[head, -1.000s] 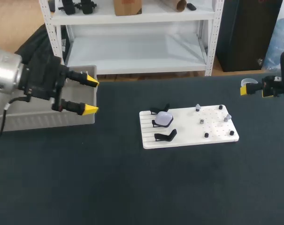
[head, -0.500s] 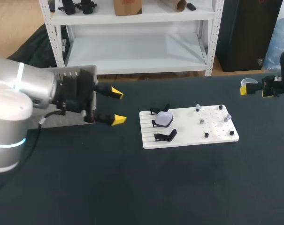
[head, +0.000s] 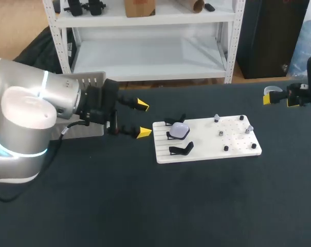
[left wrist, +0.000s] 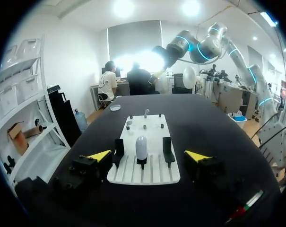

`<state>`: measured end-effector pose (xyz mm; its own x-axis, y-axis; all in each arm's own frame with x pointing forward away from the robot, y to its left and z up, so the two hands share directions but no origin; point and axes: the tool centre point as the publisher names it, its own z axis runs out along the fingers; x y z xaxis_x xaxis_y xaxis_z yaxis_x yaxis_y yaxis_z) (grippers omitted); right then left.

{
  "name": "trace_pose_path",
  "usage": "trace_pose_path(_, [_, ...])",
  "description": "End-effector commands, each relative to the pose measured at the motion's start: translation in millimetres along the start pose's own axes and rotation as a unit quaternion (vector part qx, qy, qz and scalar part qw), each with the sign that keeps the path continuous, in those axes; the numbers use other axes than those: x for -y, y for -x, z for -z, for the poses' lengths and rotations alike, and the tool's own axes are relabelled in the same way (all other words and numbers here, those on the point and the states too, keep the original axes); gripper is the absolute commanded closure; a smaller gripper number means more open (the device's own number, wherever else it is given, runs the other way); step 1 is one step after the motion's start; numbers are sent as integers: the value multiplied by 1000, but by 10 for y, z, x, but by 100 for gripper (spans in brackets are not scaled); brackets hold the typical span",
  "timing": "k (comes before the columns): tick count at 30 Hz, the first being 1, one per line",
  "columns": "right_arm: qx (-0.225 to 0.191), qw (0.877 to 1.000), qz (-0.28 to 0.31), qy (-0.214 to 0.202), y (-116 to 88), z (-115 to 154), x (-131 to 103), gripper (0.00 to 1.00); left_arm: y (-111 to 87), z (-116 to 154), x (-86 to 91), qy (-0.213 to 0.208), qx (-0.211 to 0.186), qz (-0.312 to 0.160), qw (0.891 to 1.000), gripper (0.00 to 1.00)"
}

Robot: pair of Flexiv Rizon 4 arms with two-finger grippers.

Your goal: Pick up each earbud case from the left stands, insert the matching earbuds, close the lid, and place the case in the box.

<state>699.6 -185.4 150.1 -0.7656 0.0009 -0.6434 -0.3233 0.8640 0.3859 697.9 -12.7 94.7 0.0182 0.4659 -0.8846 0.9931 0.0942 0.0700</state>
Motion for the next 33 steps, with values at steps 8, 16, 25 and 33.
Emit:
trace_pose_path(8, [0,1000,0,0,2,0,1,0,2,-265,-13,14,-15,15,1000,0])
trace_pose_path(16, [0,1000,0,0,2,0,1,0,-54,-483,-96,0,-17,41,999,0])
trace_pose_path(25, [0,1000,0,0,2,0,1,0,-168,-719,-196,-22,-22,58,998,0])
trace_pose_path(33, [0,1000,0,0,2,0,1,0,-228,-844,-219,-37,-25,62,997,7])
